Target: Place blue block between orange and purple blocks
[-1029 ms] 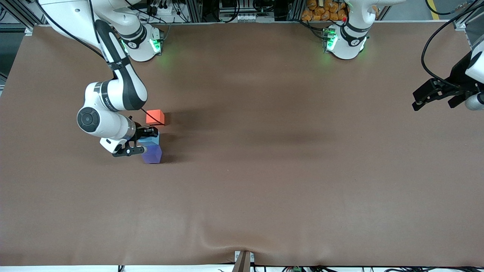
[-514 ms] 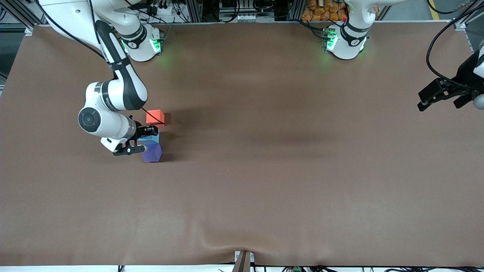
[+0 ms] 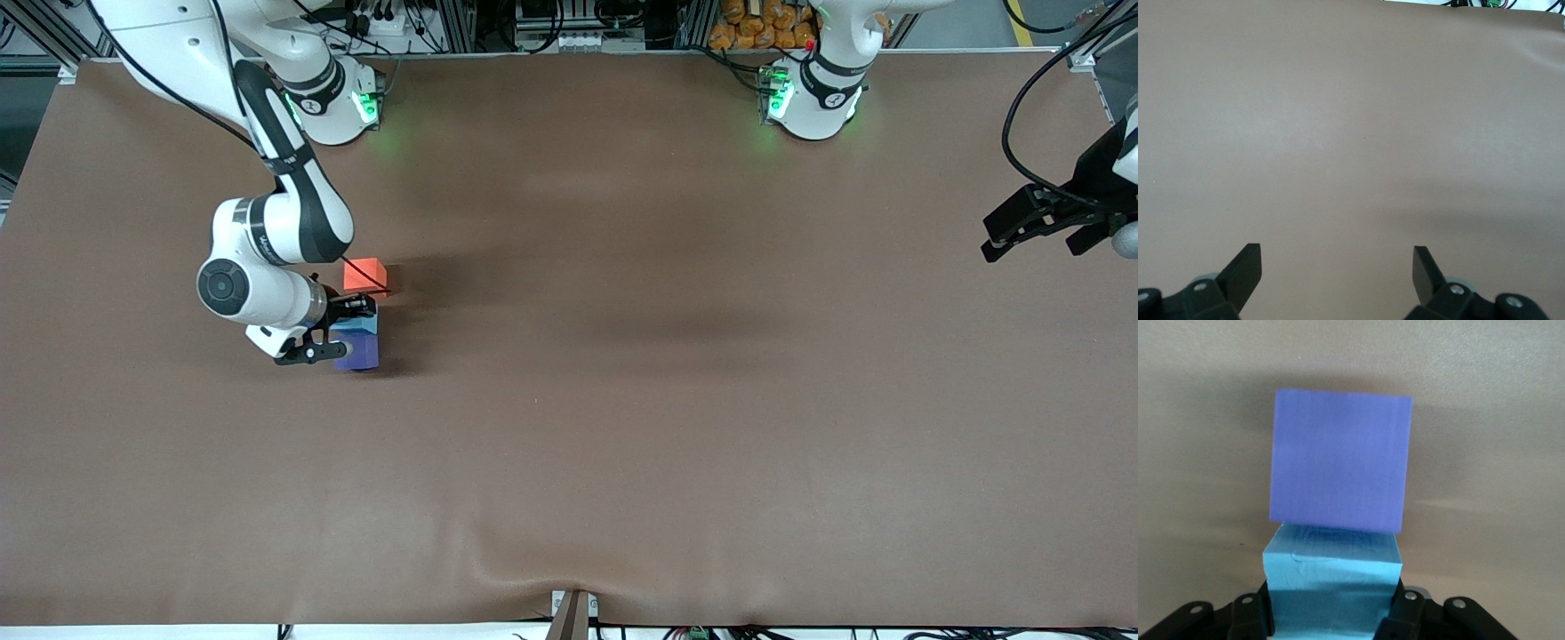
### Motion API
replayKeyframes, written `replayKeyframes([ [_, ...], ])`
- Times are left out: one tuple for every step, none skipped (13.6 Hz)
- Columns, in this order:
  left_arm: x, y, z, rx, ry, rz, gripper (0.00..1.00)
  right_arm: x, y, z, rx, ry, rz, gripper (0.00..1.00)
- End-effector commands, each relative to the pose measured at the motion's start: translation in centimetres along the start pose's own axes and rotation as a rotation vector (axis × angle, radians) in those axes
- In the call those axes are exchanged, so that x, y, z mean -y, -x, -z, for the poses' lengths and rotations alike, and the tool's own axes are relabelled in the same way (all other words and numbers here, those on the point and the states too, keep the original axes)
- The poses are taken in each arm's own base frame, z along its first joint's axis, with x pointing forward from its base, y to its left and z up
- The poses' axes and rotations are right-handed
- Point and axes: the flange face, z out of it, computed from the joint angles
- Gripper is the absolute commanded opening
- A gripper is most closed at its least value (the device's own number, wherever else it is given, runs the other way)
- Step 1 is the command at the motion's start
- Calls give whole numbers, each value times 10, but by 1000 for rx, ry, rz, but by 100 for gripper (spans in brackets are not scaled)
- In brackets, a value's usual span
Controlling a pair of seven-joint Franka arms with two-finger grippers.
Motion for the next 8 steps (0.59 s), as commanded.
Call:
replayKeyframes([
  [1,-2,-1,-1,9,-13,100,3,0,-12,-9,-2,0,26],
  [1,-4,-4,2,8,-15,100,1,-2,-16,-9,0,-3,28],
  [1,-4,-4,2,7,-15,100,1,-2,-18,-7,1,-3,31],
  [0,-4,-5,1,8,-15,100,1,-2,-20,-4,1,-4,43],
  [0,-4,-5,1,8,-15,100,1,-2,-20,-2,1,-4,73],
  [-1,-4,-4,1,9,-16,100,1,-1,-20,3,1,-5,100],
  [0,-4,-5,1,9,-15,100,1,-1,-19,6,0,-4,100],
  [1,-4,-4,-1,9,-15,100,2,0,-16,10,-2,-3,100],
])
